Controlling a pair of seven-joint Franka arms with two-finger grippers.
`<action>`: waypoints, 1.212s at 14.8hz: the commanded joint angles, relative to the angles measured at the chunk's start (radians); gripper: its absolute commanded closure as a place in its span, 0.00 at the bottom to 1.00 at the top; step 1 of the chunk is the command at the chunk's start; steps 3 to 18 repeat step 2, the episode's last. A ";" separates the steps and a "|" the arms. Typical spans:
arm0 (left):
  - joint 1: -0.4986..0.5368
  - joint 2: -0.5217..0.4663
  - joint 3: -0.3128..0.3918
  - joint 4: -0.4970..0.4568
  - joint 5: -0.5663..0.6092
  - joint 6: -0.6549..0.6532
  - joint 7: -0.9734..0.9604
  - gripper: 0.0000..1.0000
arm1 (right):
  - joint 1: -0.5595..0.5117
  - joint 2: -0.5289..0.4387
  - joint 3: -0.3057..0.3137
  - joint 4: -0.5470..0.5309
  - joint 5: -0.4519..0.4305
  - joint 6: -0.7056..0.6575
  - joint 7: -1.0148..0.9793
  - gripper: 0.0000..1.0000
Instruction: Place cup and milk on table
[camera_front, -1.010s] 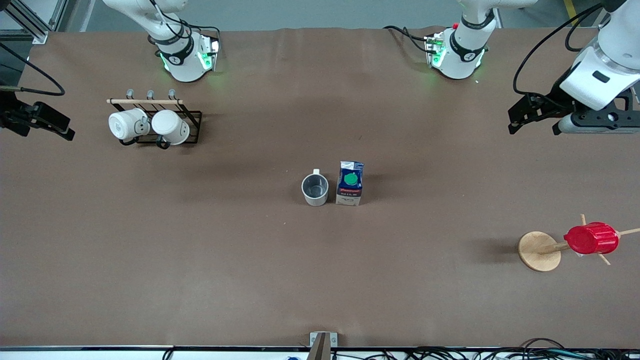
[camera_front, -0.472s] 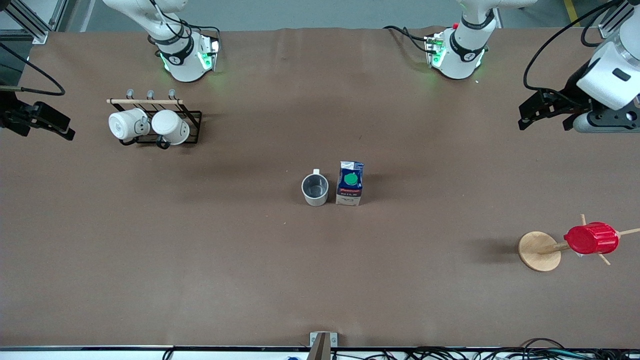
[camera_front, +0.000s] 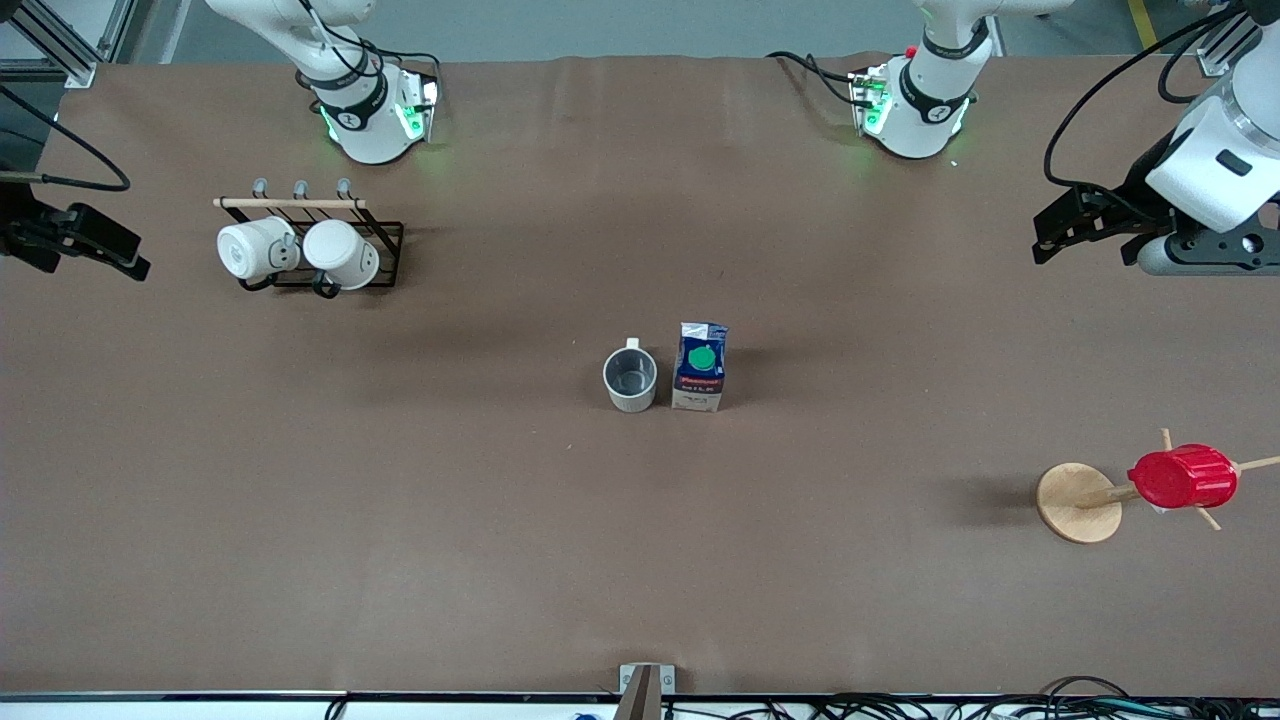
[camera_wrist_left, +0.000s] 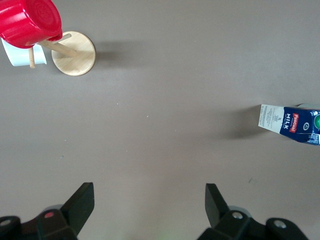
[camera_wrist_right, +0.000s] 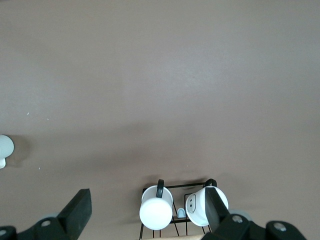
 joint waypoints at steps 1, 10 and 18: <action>0.010 0.005 -0.009 0.023 0.008 -0.020 0.007 0.02 | -0.020 -0.007 0.008 -0.009 0.022 -0.002 -0.016 0.00; 0.010 0.005 -0.009 0.023 0.008 -0.018 0.009 0.02 | -0.020 -0.007 0.008 -0.009 0.022 -0.002 -0.016 0.00; 0.010 0.005 -0.009 0.023 0.008 -0.018 0.009 0.02 | -0.020 -0.007 0.008 -0.009 0.022 -0.002 -0.016 0.00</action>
